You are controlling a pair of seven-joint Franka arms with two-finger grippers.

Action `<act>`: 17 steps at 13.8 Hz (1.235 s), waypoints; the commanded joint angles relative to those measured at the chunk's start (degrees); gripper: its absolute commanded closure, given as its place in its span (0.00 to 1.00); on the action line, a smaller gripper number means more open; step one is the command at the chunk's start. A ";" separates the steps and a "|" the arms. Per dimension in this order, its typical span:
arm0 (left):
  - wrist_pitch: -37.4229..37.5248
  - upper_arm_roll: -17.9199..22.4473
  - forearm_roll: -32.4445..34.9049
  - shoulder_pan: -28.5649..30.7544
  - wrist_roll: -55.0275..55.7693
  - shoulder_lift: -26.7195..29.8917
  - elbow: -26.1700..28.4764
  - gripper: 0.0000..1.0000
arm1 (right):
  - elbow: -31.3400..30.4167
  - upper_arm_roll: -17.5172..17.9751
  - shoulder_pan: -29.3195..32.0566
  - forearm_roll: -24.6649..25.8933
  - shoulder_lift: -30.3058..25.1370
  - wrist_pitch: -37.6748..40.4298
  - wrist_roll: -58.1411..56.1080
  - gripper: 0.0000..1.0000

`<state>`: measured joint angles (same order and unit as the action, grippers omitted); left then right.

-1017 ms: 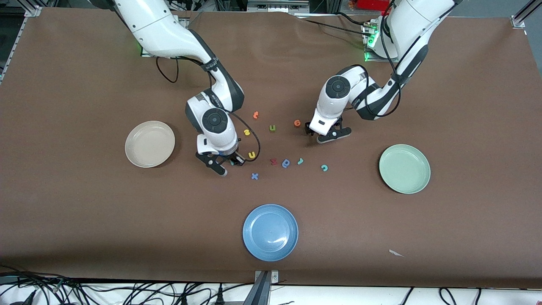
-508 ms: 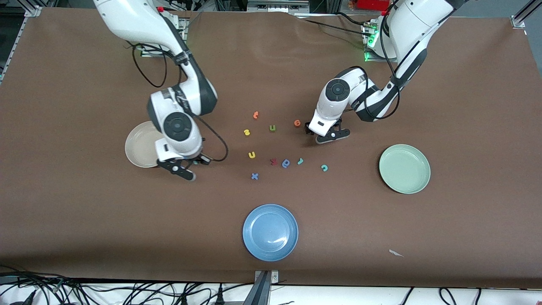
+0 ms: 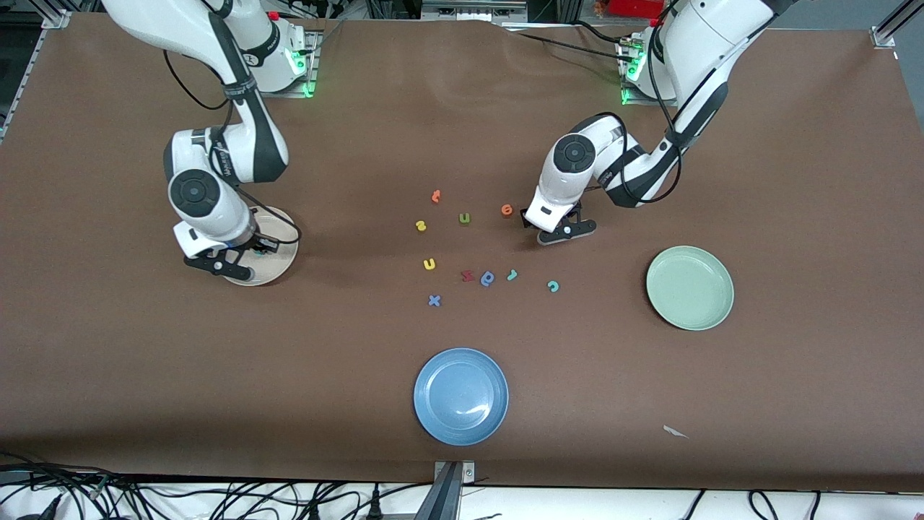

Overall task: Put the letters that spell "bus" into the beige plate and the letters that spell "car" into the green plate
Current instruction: 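Place the teal d on the white plate with the right gripper, then place the yellow a on the green plate with the left gripper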

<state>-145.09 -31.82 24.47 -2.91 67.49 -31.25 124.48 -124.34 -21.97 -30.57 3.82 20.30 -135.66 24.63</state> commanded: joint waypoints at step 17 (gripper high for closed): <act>28.88 -4.75 -11.46 19.68 -46.60 3.65 -17.77 0.92 | 14.29 3.95 -1.77 -10.15 0.35 14.98 6.71 0.00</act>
<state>-119.34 -34.75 14.78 11.59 32.03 -29.32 107.41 -111.98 -18.53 -30.73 -5.39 20.46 -122.17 26.82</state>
